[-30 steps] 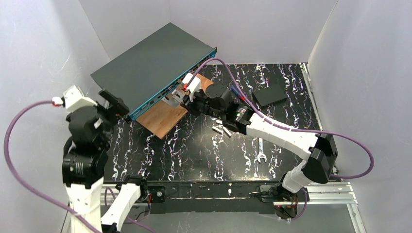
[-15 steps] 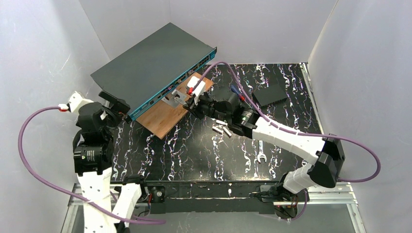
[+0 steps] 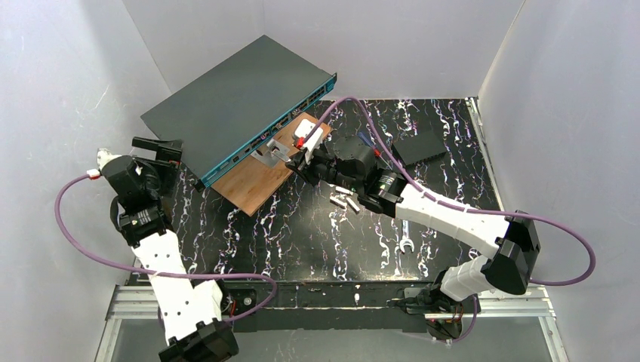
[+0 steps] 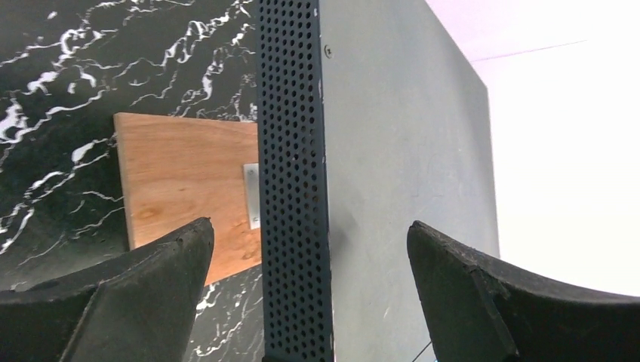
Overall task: Insert the plug into the switch port
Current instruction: Insert the connector into the switch port.
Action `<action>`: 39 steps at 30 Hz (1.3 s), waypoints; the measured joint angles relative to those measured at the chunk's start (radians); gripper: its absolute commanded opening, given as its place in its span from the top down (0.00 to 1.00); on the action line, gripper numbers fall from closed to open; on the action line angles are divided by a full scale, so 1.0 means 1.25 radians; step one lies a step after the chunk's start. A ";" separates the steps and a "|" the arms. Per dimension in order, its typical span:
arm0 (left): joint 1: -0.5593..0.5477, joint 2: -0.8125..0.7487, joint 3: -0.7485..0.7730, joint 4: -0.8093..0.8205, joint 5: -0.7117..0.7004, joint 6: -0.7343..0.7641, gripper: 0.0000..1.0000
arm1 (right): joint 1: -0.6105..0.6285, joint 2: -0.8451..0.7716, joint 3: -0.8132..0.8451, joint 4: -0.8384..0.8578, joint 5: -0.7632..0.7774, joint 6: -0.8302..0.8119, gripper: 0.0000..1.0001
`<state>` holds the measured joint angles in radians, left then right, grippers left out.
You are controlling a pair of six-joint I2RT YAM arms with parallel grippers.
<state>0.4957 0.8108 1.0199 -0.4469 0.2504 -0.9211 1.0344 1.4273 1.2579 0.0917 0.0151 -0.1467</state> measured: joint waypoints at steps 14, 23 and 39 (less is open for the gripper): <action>0.129 0.076 -0.225 0.395 0.309 -0.252 0.12 | 0.000 0.026 0.016 -0.009 -0.036 0.004 0.99; 0.136 0.091 -0.228 0.501 0.409 -0.287 0.17 | 0.002 0.069 0.077 -0.033 -0.032 0.032 0.99; 0.096 0.174 -0.200 0.513 0.500 -0.267 0.29 | 0.060 0.121 0.108 -0.036 0.110 0.056 0.99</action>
<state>0.6151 1.0286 0.7700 0.1947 0.8753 -1.2545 1.1099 1.5780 1.3926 0.0471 0.1532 -0.0772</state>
